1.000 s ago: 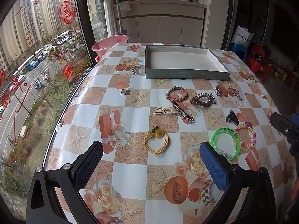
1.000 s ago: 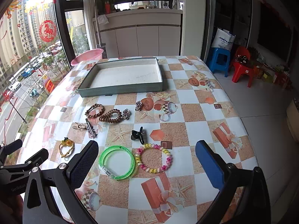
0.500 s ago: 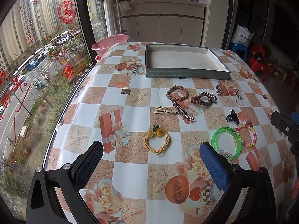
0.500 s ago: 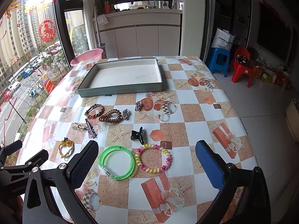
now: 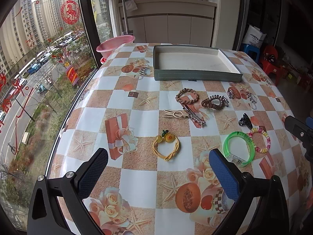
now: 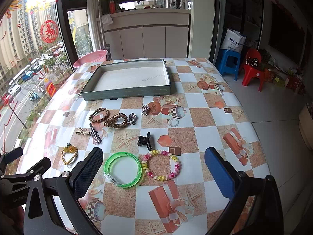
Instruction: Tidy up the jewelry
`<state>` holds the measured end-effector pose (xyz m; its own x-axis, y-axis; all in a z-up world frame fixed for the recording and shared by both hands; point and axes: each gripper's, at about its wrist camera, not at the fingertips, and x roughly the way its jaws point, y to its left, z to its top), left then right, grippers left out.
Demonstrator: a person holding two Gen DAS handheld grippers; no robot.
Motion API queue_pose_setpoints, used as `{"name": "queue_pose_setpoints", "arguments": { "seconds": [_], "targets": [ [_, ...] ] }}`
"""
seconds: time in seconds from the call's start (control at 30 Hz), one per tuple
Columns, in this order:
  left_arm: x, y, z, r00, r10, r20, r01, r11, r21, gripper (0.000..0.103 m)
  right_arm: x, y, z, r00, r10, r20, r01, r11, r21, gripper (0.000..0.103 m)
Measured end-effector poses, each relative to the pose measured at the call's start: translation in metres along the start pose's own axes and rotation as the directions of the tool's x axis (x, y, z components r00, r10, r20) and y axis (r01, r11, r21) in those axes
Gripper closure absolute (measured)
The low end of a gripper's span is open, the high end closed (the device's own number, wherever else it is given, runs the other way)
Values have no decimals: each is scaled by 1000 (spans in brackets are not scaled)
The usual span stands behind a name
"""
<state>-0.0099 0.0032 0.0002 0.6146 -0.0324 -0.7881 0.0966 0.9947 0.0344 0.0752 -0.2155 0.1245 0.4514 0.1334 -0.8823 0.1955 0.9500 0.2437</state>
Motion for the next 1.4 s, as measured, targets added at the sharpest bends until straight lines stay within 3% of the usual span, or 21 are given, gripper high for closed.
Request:
{"name": "queue_pose_setpoints", "arguments": {
  "seconds": [1.4],
  "targets": [
    [2,0,-4,1000,14,-16,-14,1000,10,0,1,0,-1,1000,-3,-6,3,1000,1,0]
  ]
}}
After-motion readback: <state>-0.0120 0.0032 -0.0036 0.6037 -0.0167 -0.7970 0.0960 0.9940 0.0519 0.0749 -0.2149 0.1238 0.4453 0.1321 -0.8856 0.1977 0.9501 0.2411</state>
